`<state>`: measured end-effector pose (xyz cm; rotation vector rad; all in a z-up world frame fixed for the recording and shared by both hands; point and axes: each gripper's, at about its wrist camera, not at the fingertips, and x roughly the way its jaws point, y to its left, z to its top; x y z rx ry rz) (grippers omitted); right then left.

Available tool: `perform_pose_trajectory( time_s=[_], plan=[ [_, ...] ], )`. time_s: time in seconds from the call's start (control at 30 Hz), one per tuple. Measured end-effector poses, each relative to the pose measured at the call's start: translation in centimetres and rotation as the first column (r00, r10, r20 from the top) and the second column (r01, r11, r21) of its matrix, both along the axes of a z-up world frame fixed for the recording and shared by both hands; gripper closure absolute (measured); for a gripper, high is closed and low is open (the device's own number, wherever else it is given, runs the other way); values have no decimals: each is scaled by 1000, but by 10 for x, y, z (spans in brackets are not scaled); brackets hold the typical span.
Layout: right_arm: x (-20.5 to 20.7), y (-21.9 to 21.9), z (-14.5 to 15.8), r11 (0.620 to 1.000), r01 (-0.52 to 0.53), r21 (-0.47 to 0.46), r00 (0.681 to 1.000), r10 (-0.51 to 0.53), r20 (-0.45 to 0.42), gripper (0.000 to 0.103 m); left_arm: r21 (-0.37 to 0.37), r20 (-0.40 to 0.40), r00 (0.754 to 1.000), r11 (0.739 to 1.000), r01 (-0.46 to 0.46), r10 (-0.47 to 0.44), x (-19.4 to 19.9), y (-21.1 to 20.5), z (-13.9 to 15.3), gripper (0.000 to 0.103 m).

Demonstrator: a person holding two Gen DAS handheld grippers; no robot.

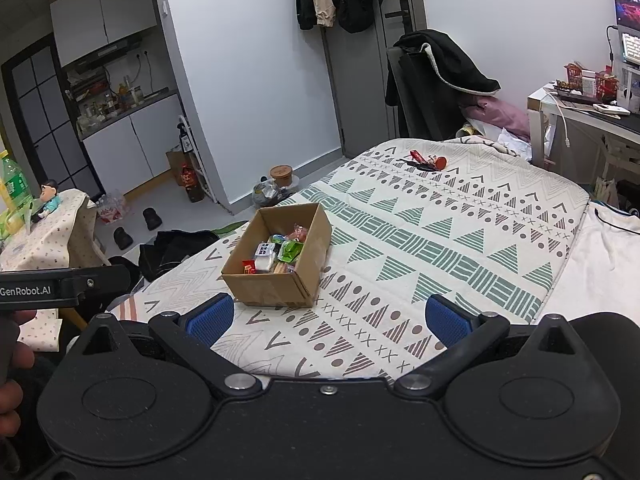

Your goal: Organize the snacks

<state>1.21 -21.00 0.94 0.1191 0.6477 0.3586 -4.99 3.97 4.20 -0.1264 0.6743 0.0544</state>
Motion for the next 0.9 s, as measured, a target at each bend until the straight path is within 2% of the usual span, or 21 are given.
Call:
perform_pose_trajectory(
  time_s=[0.9],
  plan=[
    [0, 3, -6, 1000, -3, -2, 1000, 3, -8, 0, 4, 11, 1000, 1000, 9, -9, -3, -1, -3, 0]
  ],
)
